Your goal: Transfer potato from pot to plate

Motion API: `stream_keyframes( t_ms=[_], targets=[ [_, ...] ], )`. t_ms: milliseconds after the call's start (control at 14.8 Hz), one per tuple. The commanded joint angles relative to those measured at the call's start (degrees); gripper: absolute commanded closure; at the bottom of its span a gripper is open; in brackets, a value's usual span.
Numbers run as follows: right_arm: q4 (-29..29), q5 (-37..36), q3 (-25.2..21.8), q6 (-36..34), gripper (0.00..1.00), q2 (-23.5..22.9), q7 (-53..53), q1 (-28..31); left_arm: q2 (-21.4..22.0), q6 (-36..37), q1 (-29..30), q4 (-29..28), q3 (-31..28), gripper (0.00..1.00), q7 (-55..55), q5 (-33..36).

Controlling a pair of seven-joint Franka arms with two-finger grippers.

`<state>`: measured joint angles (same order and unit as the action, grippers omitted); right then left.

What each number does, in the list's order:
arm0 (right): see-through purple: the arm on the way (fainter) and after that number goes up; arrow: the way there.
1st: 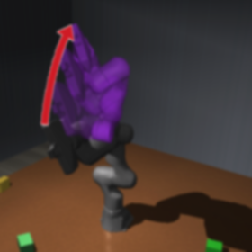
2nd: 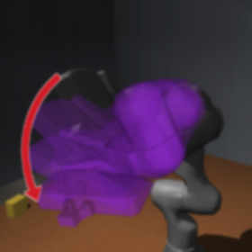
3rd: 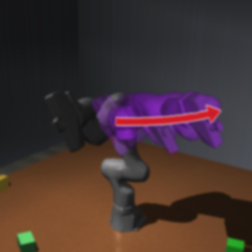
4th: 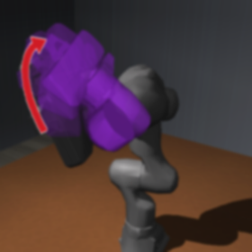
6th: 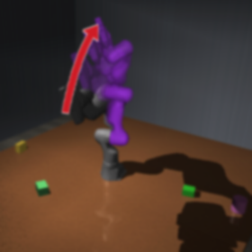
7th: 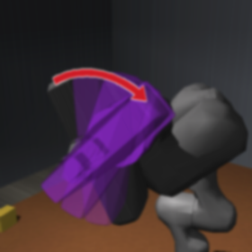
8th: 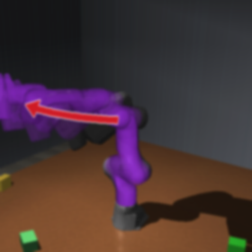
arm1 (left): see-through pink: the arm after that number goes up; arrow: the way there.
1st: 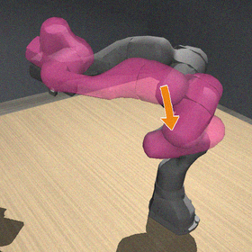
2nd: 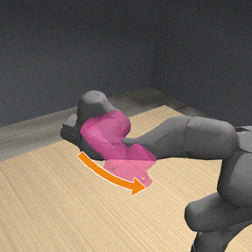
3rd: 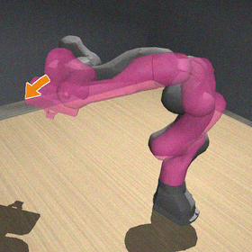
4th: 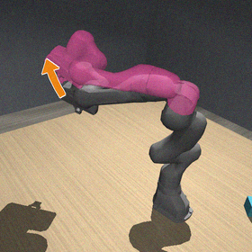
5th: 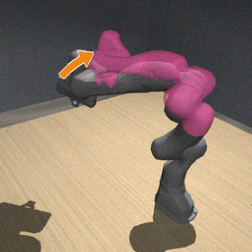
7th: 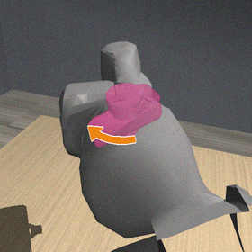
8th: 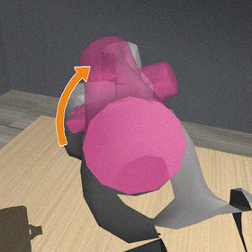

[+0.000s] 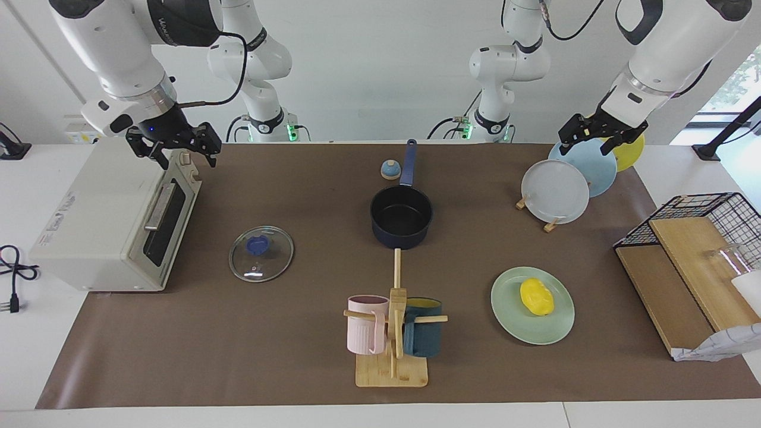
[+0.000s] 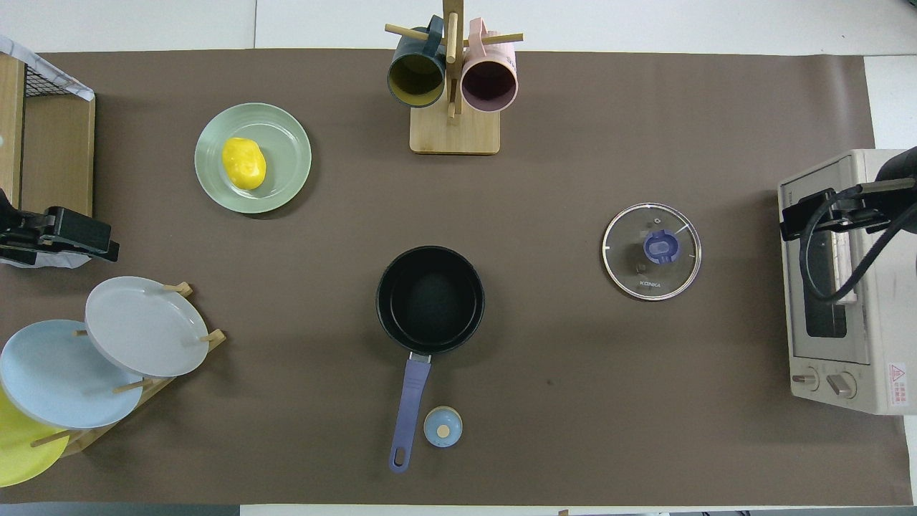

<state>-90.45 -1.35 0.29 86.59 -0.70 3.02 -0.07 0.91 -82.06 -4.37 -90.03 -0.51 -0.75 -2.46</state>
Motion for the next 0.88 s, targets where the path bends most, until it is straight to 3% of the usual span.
stream_keyframes(
  t_ms=[0,812],
  targets=[
    [-1.05,0.29,0.59,-0.28,0.0,0.97,-0.56,0.86,0.76,0.15,-0.64,1.35,-0.2,0.0,0.13,1.23],
    [-1.05,0.29,0.59,-0.28,0.0,0.97,-0.56,0.86,1.47,0.41,-0.46,0.55,-0.2,0.0,0.57,1.31]
  ],
)
